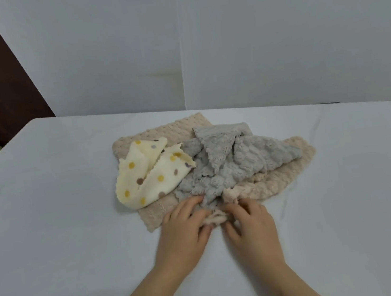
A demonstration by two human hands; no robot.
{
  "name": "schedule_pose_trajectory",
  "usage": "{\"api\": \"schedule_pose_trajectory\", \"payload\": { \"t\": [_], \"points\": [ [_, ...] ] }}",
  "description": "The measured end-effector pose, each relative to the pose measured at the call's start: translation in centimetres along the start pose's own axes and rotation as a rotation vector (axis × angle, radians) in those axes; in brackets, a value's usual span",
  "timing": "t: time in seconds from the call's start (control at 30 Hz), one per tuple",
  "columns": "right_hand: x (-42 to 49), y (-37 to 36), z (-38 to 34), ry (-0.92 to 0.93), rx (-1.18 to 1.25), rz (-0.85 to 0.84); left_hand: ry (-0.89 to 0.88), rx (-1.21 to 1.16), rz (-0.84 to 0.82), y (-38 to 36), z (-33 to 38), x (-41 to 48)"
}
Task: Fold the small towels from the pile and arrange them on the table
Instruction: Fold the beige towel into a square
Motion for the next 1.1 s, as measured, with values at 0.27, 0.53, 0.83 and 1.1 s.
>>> {"api": "schedule_pose_trajectory", "payload": {
  "t": [0.27,0.53,0.83,1.1],
  "points": [
    [-2.1,0.7,-0.7,0.207,0.096,0.407,-0.052,-0.202,0.298,1.8,0.6,-1.9],
    [-8.1,3.0,-2.1,0.334,0.003,0.431,0.270,-0.504,0.314,4.9,3.5,-7.7],
    [-10.1,8.6,-6.3,0.475,0.007,0.489,0.423,-0.642,0.359,10.1,5.0,-9.1],
    [-8.1,10.0,-9.3,0.377,0.053,0.282,0.473,-0.577,0.424,14.5,5.2,-7.7]
  ]
}}
Point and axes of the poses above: each hand's wrist, its own x-axis towards the middle knuckle, its own y-axis out of the back of the hand, z = x × y, the point moved 3 cm from there along x, towards the middle knuckle, and after that the axes turned 10 degrees about z, right-handed, at the moved point
